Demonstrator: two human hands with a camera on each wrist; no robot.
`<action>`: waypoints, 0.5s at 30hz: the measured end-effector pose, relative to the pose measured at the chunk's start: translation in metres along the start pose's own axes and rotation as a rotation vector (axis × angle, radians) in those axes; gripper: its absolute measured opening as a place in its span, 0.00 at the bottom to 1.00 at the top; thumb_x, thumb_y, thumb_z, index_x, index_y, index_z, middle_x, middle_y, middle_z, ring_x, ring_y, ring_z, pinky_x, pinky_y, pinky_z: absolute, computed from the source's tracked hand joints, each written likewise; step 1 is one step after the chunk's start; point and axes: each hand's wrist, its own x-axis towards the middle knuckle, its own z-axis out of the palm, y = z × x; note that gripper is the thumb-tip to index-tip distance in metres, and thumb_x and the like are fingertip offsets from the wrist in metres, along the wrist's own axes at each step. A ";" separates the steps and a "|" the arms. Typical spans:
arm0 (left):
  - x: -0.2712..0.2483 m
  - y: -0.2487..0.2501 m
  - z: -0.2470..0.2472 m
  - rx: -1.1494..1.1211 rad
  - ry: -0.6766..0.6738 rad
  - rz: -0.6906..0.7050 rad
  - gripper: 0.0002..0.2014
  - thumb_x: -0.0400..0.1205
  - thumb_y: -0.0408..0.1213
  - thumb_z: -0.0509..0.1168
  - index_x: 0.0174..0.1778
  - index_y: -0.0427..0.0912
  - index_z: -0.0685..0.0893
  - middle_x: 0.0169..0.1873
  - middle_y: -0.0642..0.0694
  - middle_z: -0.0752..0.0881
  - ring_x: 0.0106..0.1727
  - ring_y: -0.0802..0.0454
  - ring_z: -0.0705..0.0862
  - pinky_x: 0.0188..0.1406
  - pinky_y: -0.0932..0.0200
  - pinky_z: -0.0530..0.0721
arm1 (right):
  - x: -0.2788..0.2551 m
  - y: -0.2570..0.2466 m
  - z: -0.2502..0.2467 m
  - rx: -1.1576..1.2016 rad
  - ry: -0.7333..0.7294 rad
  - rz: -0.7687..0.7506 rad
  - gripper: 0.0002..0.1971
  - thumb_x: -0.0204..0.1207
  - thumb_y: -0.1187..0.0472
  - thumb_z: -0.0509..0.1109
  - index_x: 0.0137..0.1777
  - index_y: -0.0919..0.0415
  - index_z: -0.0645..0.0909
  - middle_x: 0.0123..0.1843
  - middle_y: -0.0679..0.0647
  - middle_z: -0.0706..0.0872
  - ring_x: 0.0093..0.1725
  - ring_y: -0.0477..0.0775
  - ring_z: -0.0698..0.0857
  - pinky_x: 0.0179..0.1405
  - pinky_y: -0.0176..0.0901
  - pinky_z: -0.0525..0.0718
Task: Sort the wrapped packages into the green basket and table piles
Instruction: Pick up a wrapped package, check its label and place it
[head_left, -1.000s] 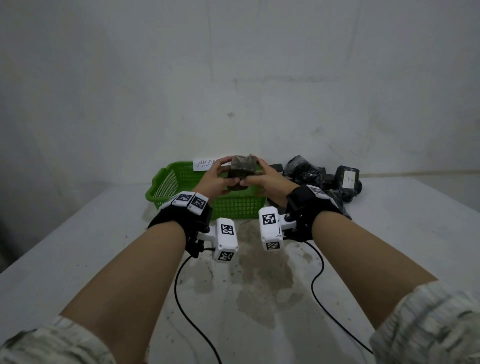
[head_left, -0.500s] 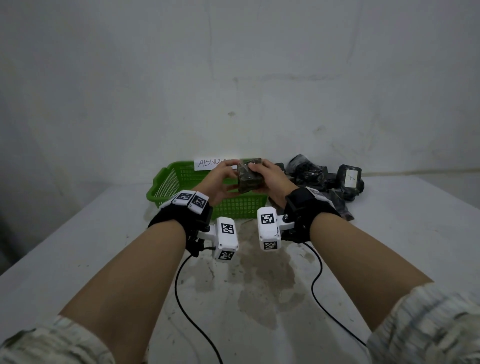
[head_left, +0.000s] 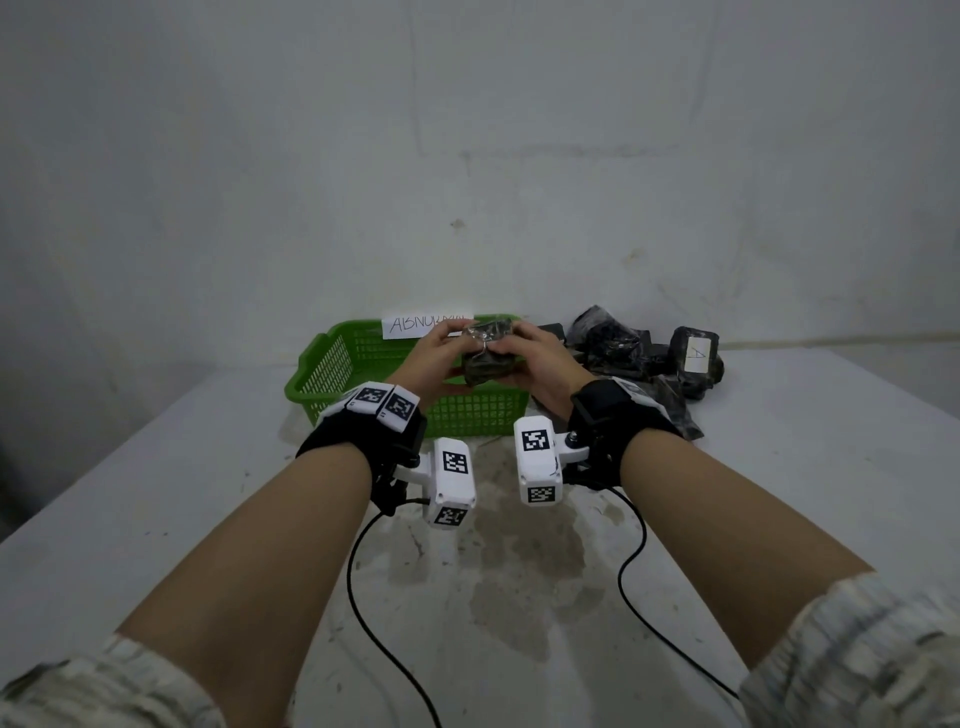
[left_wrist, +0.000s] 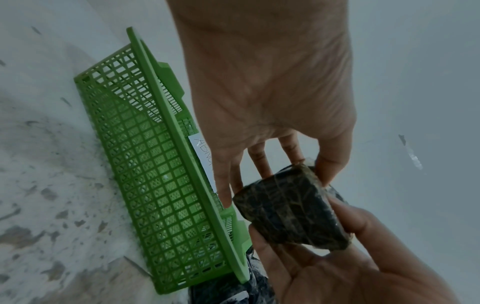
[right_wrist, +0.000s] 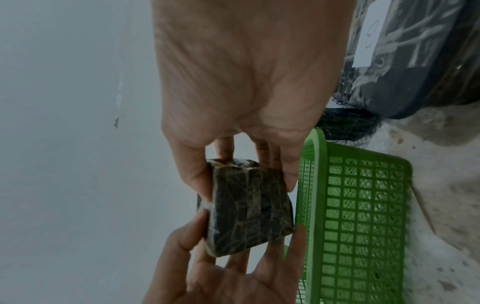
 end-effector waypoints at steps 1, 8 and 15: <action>0.000 0.000 0.000 0.008 0.005 0.012 0.09 0.82 0.31 0.61 0.55 0.47 0.77 0.47 0.46 0.82 0.51 0.44 0.82 0.45 0.51 0.83 | 0.000 0.001 0.000 0.005 -0.018 0.005 0.17 0.78 0.70 0.66 0.67 0.65 0.77 0.53 0.57 0.83 0.50 0.52 0.83 0.40 0.39 0.82; 0.001 -0.002 -0.001 -0.014 0.024 0.061 0.10 0.82 0.29 0.60 0.54 0.47 0.78 0.48 0.46 0.82 0.52 0.43 0.81 0.47 0.53 0.82 | 0.003 0.004 0.000 0.019 -0.039 -0.022 0.20 0.73 0.75 0.69 0.64 0.60 0.77 0.55 0.60 0.83 0.54 0.58 0.84 0.44 0.40 0.84; -0.001 -0.009 -0.004 -0.059 -0.001 0.065 0.14 0.80 0.23 0.58 0.51 0.49 0.77 0.48 0.47 0.82 0.50 0.47 0.81 0.47 0.53 0.80 | 0.006 0.002 0.003 0.004 -0.022 0.002 0.16 0.79 0.66 0.66 0.66 0.62 0.79 0.51 0.56 0.84 0.50 0.55 0.82 0.44 0.44 0.79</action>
